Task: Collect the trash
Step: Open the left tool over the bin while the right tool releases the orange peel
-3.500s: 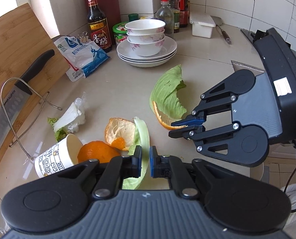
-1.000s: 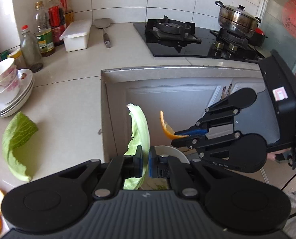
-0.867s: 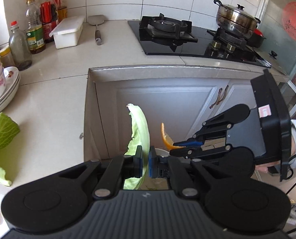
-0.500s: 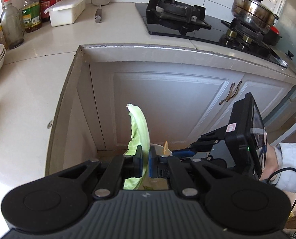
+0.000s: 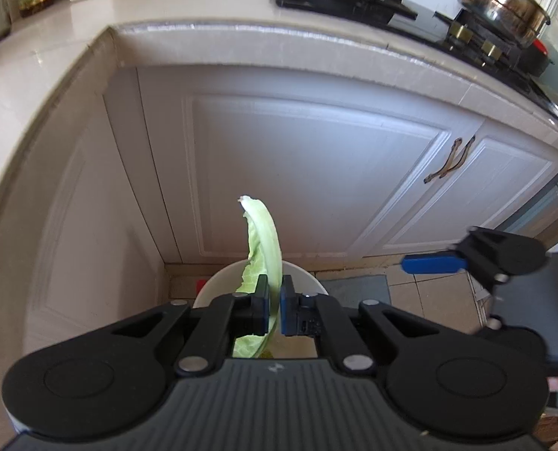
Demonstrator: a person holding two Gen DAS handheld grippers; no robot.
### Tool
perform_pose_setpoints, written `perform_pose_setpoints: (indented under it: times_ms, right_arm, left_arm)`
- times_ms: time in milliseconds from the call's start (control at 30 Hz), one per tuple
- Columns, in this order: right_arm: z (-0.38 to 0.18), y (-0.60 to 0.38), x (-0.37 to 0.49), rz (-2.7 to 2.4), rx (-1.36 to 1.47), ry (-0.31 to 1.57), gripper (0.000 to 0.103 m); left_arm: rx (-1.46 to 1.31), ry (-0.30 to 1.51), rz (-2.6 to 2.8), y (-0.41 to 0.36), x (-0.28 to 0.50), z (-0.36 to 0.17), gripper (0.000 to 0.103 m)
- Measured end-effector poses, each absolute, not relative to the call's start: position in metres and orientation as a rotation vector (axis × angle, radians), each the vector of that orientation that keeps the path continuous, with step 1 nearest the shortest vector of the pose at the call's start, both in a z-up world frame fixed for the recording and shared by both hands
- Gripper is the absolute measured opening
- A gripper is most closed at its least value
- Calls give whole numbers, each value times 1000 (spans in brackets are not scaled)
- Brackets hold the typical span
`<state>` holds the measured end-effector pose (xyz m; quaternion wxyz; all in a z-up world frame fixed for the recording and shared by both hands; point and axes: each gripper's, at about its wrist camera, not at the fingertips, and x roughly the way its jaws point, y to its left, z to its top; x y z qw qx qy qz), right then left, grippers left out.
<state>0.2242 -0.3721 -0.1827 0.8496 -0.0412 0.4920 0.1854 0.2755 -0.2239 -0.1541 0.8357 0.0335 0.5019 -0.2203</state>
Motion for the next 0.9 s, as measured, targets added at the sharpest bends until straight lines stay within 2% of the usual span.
perform_pose_setpoints:
  times_ms: [367,600,667,733,767,900]
  right_arm:
    - [-179,-390,200,308,-73,1023,102]
    - [-170,-400,185,240,-80,1007,103]
    - [-168,-404,179,220,-91,1002,103]
    - [-167,-405,176,203,-97,1004,103]
    - [-165,-406,174,197,-99,1003,103]
    - [-164,-410,171,175,-105,1006,103]
  left_arm:
    - [61,1204,-459,-262,297,-249,3]
    - [82,1226,-435,-278,308,-288,4]
    - [86,1222,-426,-282,311,-294,25]
    - [101,1210,-393,-285,311,-300,86]
    - [99,1186,-380,-285,310,-300,91]
    - [98,1151,-366,-285,306,-299,92]
